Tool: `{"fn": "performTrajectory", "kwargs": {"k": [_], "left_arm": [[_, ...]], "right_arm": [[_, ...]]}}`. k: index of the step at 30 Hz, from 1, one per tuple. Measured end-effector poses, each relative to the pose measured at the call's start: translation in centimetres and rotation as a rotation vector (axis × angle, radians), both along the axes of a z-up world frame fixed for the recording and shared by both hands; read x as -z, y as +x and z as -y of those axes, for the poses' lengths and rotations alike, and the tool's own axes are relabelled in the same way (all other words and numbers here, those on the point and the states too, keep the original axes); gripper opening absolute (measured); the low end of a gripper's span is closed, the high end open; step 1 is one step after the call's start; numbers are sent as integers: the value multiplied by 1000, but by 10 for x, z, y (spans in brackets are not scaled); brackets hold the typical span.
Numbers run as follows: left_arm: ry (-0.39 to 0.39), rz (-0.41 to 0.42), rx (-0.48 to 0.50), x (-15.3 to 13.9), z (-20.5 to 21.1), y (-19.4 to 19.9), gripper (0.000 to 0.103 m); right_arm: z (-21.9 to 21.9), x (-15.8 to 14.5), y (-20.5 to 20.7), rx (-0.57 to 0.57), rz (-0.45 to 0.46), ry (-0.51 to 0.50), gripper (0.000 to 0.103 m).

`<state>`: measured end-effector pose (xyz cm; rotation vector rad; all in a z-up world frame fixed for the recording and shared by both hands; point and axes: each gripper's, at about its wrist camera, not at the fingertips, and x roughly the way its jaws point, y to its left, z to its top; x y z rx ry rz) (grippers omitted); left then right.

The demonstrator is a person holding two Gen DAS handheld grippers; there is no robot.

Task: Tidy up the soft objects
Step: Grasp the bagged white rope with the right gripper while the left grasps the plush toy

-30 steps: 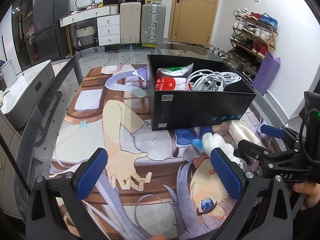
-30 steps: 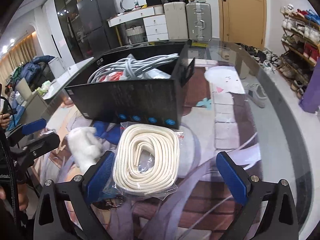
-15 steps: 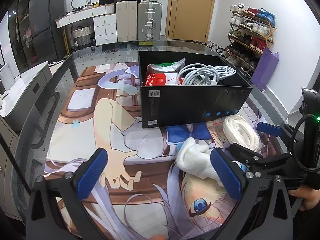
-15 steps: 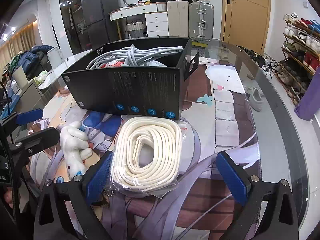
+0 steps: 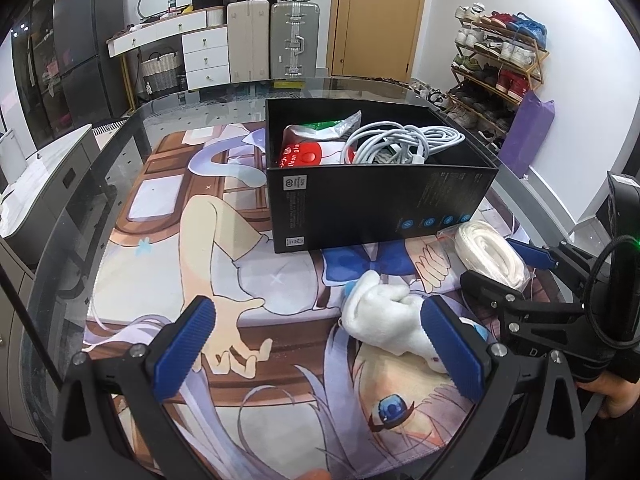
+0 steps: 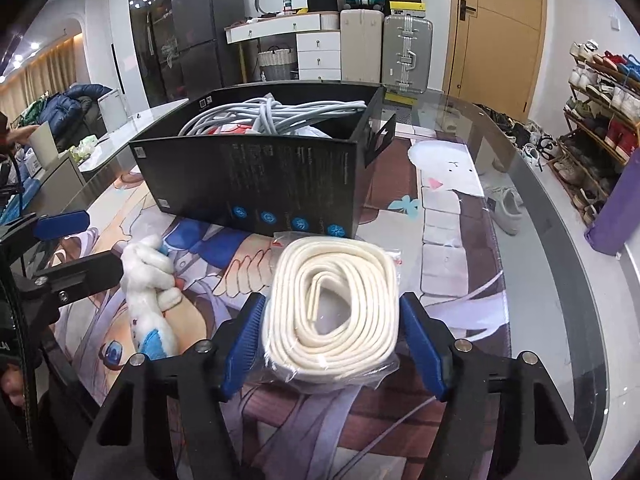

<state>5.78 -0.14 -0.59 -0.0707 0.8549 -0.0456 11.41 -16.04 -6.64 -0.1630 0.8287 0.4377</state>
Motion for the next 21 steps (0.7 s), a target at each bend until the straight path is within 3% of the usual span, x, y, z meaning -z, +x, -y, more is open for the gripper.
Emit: {"fn": "performTrajectory", "kwargs": {"k": [8,14,21], "left_arm": [[-32,-8,11,0,2,-2,103],[-104,-38,26,1,5,-2,103],[-80,-42,43,5,28,0,103]], "right_arm": [[-1,0,-3,6,-3,11,69],[2,0,-4,-1,5,20,68],[8,2,-7,-44,16,14,69]]}}
